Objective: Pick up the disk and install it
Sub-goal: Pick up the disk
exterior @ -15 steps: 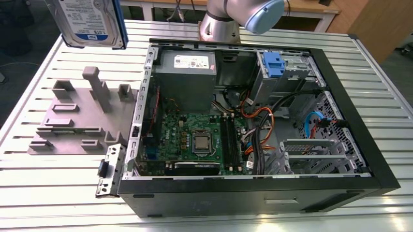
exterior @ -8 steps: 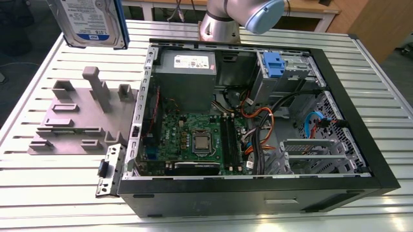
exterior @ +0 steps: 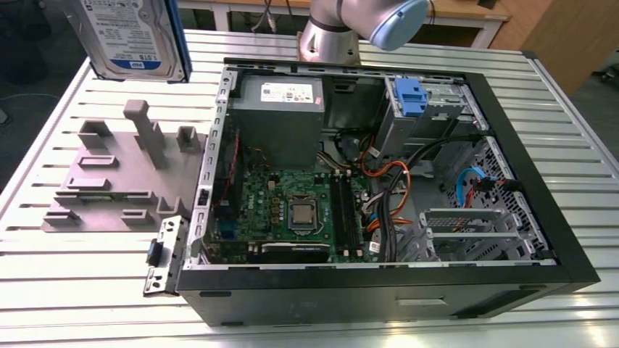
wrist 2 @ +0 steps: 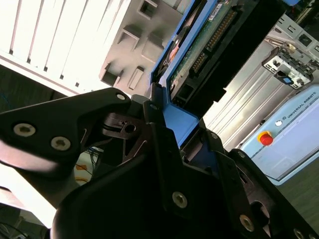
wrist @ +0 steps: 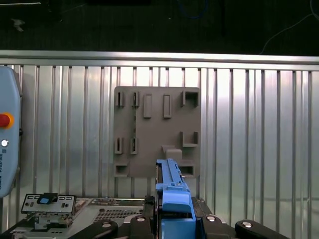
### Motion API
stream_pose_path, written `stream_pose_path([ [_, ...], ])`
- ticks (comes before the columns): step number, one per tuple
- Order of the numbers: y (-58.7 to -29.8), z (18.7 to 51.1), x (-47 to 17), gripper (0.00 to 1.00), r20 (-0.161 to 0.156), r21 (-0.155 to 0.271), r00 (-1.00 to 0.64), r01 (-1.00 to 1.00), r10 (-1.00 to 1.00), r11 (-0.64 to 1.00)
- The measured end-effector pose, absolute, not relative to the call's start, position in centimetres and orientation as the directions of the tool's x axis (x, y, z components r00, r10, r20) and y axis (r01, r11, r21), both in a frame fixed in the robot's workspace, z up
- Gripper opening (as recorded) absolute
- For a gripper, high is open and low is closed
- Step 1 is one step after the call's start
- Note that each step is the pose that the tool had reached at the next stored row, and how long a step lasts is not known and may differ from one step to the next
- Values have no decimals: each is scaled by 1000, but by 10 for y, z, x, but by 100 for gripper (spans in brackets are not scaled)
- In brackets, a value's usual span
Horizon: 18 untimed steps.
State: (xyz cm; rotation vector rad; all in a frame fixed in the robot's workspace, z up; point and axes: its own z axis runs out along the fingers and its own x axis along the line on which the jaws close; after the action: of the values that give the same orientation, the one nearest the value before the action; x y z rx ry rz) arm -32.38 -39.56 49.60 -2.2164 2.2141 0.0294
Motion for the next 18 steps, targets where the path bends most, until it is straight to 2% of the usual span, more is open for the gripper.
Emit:
stream_pose_path([
  [6, -408, 496, -324, 37, -19, 7, 1, -1000, -1000, -1],
  [18, -410, 493, -312, 37, -18, 2, 1, -1000, -1000, -1],
])
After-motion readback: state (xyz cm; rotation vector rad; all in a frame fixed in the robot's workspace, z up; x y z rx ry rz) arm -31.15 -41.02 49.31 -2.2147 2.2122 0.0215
